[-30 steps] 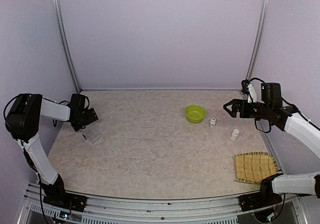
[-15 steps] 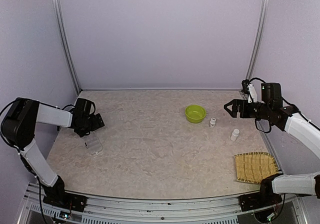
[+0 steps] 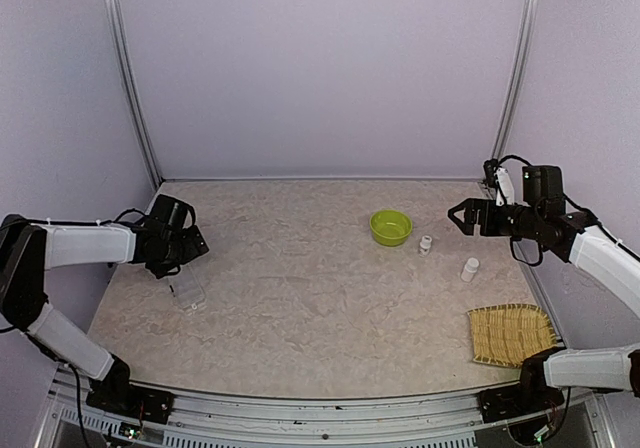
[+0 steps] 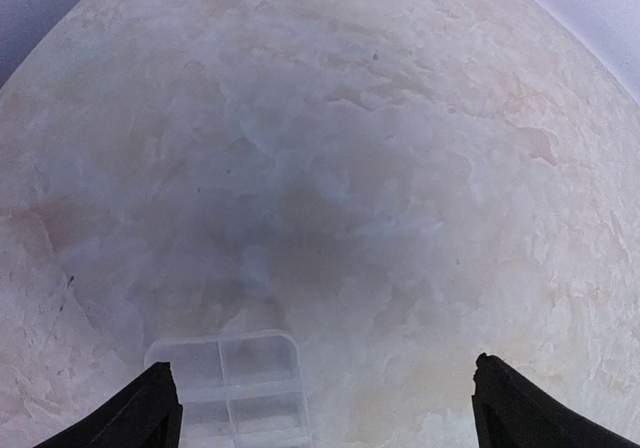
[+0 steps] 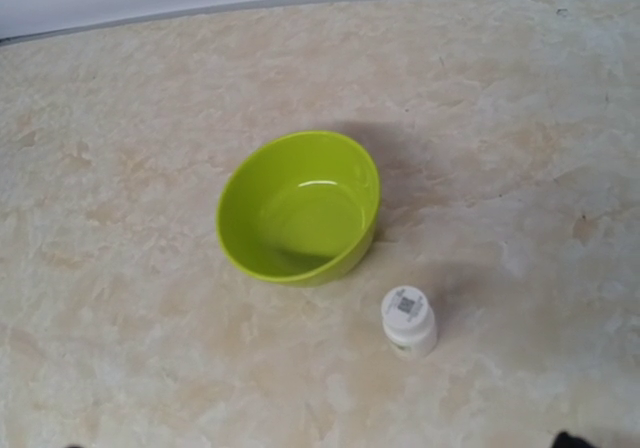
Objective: Sort the pills into containers
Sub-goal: Move the pill container to the center of the board.
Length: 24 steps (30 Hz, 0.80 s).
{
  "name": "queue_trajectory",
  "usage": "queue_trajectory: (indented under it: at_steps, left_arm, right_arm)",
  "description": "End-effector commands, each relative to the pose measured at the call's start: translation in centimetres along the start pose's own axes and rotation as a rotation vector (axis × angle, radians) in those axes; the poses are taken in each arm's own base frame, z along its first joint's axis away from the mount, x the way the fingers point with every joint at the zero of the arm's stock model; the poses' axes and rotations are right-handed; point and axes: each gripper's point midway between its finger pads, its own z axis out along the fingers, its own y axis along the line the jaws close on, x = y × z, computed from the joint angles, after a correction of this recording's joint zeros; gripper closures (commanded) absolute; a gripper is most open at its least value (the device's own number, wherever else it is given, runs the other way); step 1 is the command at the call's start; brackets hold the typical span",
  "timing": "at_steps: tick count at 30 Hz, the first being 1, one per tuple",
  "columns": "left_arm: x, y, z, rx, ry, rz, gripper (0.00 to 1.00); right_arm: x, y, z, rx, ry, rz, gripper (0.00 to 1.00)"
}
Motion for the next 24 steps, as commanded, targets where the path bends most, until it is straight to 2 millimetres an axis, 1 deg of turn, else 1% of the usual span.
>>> queue_trajectory:
  at_steps: [1,4,8,13,18,24]
  left_arm:
    - [3.2,3.2,-0.3,-0.172,0.078,-0.044,0.01]
    - [4.5,4.0,-0.6,-0.238,0.110,-0.049,0.01]
    - [5.5,3.8,-1.1,-0.239,0.110,-0.067,0.01]
    - [6.8,3.6,-0.8,-0.228,0.157,-0.085,0.01]
    - [8.1,2.7,-0.6,-0.184,0.201,-0.093,0.01]
    - [9.3,0.9,-1.1,-0.137,0.224,-0.089,0.01]
  right_arm:
    - [-0.1,0.4,-0.3,-0.007,-0.011,-0.013,0.00]
    - [0.1,0.4,-0.2,-0.009,-0.007,-0.011,0.00]
    - [0.1,0.4,-0.1,-0.010,-0.006,-0.010,0.00]
    - [0.1,0.4,-0.3,-0.007,-0.009,-0.011,0.00]
    - [0.0,0.4,-0.4,-0.003,-0.011,-0.012,0.00]
    - [-0.1,0.4,-0.4,-0.007,-0.013,-0.010,0.00]
